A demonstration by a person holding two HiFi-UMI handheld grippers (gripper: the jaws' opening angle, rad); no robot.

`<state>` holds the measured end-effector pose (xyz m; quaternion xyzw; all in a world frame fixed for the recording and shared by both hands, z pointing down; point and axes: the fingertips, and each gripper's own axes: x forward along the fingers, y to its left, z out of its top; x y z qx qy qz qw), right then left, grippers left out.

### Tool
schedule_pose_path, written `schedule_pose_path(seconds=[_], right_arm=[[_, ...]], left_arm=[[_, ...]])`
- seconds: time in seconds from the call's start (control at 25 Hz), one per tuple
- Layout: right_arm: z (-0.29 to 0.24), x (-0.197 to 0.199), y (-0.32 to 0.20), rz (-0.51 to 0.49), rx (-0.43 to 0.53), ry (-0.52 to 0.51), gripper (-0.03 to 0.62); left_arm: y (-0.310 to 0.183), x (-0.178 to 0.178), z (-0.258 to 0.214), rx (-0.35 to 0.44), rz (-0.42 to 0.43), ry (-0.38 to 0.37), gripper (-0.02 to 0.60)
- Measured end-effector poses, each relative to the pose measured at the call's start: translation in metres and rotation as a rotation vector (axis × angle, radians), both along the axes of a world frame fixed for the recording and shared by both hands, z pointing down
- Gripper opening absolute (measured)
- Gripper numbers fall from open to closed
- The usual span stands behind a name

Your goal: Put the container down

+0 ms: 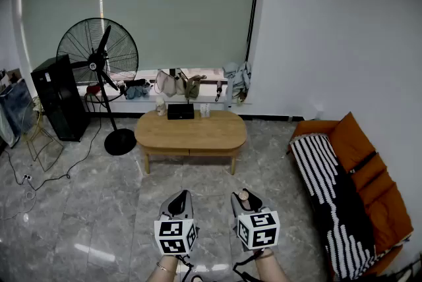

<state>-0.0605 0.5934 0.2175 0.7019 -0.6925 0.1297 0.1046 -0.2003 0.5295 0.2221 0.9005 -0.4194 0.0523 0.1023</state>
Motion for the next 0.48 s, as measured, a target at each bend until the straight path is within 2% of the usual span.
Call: schedule_pose_path(seconds=[0.48], right_arm=[[0.013, -0.015, -0.007, 0.03, -0.021, -0.092, 0.141]], left_arm=[[-0.01, -0.02, 0.004, -0.015, 0.013, 0.011, -0.006]])
